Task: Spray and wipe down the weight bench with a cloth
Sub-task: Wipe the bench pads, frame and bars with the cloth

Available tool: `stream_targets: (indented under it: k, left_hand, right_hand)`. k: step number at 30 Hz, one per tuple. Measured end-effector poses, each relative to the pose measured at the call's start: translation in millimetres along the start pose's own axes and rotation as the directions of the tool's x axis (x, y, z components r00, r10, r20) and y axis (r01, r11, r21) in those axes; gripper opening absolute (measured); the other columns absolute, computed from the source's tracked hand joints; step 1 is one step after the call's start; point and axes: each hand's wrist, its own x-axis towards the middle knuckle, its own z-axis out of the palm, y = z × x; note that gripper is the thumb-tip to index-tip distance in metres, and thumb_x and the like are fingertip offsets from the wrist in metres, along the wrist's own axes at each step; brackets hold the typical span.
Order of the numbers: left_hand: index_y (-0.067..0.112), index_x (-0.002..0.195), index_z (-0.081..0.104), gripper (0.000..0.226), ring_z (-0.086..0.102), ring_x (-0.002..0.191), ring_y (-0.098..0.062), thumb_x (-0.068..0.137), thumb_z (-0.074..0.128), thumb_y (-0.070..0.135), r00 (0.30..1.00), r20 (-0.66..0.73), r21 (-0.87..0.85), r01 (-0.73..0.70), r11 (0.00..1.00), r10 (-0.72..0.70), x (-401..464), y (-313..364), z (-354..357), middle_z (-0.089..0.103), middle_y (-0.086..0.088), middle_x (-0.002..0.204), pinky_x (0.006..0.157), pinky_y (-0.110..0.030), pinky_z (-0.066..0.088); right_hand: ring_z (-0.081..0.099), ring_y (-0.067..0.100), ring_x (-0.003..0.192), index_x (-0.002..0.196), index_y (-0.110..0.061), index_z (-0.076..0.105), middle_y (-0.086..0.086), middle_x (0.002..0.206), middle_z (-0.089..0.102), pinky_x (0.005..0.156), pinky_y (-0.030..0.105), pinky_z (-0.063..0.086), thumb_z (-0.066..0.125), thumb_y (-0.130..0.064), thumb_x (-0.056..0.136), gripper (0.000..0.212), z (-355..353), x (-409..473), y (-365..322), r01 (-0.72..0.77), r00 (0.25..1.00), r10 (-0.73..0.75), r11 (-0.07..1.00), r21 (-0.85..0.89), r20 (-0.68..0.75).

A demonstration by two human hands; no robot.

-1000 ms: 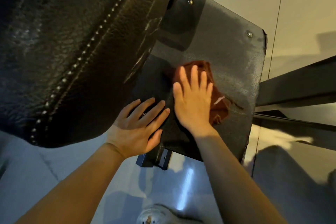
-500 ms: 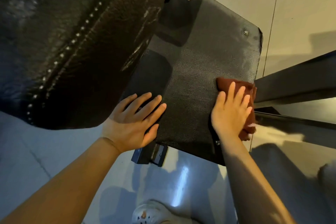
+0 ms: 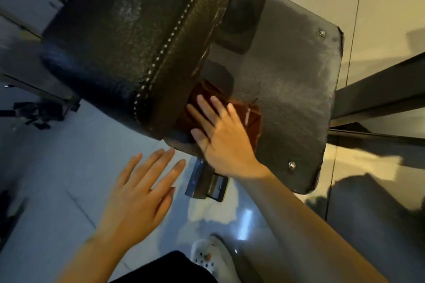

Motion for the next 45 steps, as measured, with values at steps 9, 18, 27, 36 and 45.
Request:
stream_targets:
  k: [9, 18, 27, 36, 45]
  left_hand:
    - [0.013, 0.138, 0.051, 0.062, 0.049, 0.130, -0.031, 0.093, 0.029, 0.050, 0.980, 0.087, 0.037, 0.175, 0.984, -0.178, 21, 10, -8, 0.051, -0.012, 0.142, 0.115, -0.047, 0.022]
    - [0.004, 0.139, 0.042, 0.070, 0.059, 0.118, -0.034, 0.085, 0.044, 0.049, 0.980, 0.010, 0.014, 0.201, 0.979, -0.201, 29, 10, -5, 0.055, -0.019, 0.136, 0.101, -0.055, 0.033]
    - [0.012, 0.144, 0.036, 0.073, 0.044, 0.131, -0.038, 0.089, 0.030, 0.060, 0.985, 0.006, 0.031, 0.171, 0.985, -0.171, 17, 13, 10, 0.037, -0.017, 0.151, 0.101, -0.051, 0.030]
    - [0.003, 0.139, 0.045, 0.073, 0.038, 0.130, -0.034, 0.086, 0.053, 0.052, 0.988, -0.086, 0.045, 0.130, 0.990, -0.126, 22, 14, 10, 0.043, -0.021, 0.145, 0.092, -0.044, 0.033]
    - [0.007, 0.146, 0.034, 0.075, 0.033, 0.132, -0.032, 0.088, 0.052, 0.051, 0.987, -0.052, -0.040, 0.148, 0.988, -0.150, 17, 13, 14, 0.031, -0.016, 0.153, 0.094, -0.045, 0.033]
  right_hand:
    - [0.008, 0.029, 0.149, 0.156, -0.020, 0.015, 0.008, 0.163, 0.011, 0.121, 0.049, 0.005, 0.022, -0.036, 0.105, 0.053, -16, -63, 110, -0.786, 0.595, 0.791, 0.610, 0.101, -0.144]
    - [0.001, 0.023, 0.149, 0.153, -0.025, 0.020, 0.001, 0.162, 0.013, 0.119, 0.040, -0.005, 0.002, -0.054, 0.098, 0.064, 31, -37, -66, -0.363, 0.923, 0.375, 0.923, 0.125, -0.086]
    - [0.013, 0.028, 0.149, 0.153, -0.017, 0.019, 0.010, 0.161, 0.017, 0.121, 0.047, 0.011, 0.023, -0.039, 0.103, 0.055, 12, -93, 45, -0.684, 0.716, 0.680, 0.729, 0.034, -0.161]
    - [0.026, 0.036, 0.144, 0.150, -0.013, 0.028, 0.016, 0.156, 0.029, 0.117, 0.050, 0.016, 0.016, -0.043, 0.099, 0.060, 33, -69, -21, -0.623, 0.775, 0.605, 0.779, -0.061, -0.183]
    - [0.011, 0.024, 0.149, 0.153, -0.021, 0.012, 0.004, 0.161, 0.015, 0.118, 0.042, 0.003, 0.010, -0.046, 0.098, 0.060, 23, -43, -8, -0.514, 0.850, 0.504, 0.857, -0.030, -0.156]
